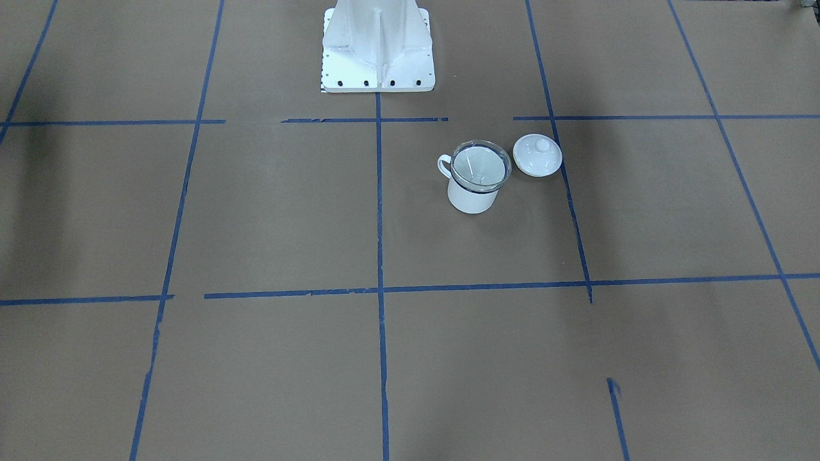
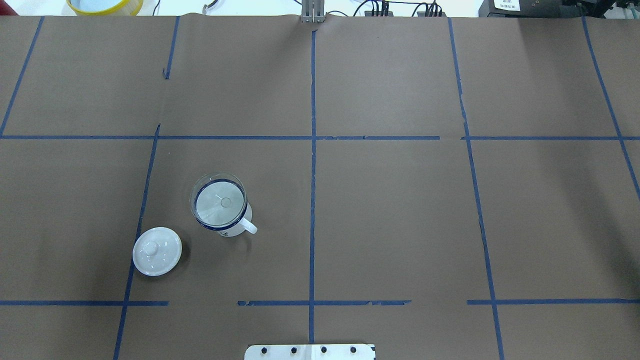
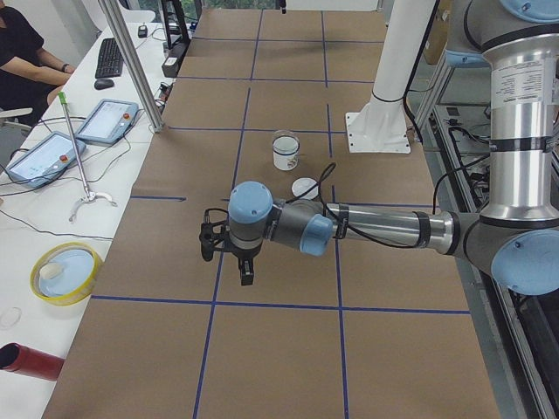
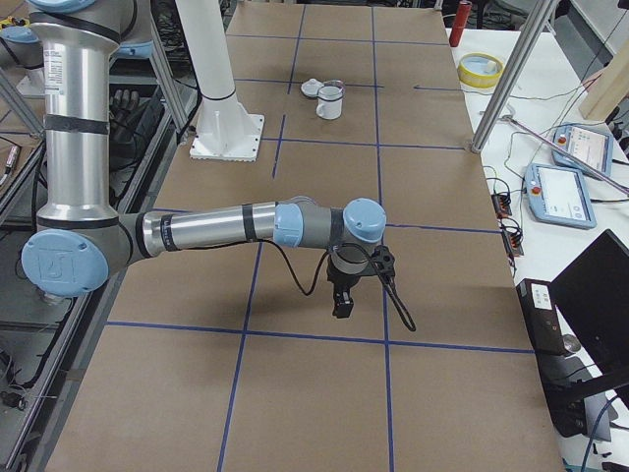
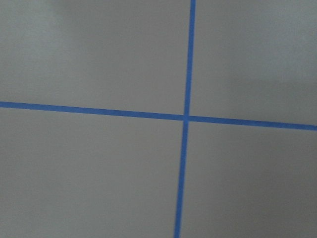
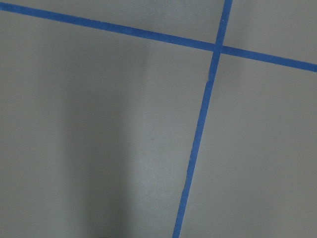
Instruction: Remove funnel from cup
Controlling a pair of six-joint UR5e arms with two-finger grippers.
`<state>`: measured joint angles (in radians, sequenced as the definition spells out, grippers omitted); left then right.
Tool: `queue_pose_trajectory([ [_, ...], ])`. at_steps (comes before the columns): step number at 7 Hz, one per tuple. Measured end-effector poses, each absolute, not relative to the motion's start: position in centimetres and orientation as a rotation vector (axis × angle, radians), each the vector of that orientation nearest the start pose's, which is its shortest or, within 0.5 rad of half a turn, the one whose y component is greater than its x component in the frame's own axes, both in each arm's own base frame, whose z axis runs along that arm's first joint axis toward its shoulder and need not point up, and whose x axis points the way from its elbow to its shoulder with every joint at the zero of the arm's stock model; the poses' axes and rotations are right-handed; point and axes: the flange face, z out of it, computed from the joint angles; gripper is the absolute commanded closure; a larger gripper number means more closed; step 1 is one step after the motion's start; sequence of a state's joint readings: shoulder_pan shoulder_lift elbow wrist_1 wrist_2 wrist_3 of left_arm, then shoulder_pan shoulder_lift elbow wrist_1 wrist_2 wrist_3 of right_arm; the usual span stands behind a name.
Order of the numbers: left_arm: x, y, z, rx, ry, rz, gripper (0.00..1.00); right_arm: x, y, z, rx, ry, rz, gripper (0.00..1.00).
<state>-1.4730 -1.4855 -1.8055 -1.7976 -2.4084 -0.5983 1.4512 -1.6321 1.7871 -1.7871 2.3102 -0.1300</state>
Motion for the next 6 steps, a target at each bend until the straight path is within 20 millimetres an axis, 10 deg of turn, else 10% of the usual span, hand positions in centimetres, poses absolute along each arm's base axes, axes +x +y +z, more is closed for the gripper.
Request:
queue_pose_trajectory([
  [3, 8.7, -46.6, 40.5, -0.112, 1.029, -0.574, 0.02, 1.1, -46.1, 60.6, -0.055, -0.741, -0.215, 0.00],
  [6, 23.4, -46.9, 27.4, -0.336, 1.045, -0.832, 0.02, 1.1, -46.1, 60.6, -0.055, -0.741, -0.214, 0.00],
])
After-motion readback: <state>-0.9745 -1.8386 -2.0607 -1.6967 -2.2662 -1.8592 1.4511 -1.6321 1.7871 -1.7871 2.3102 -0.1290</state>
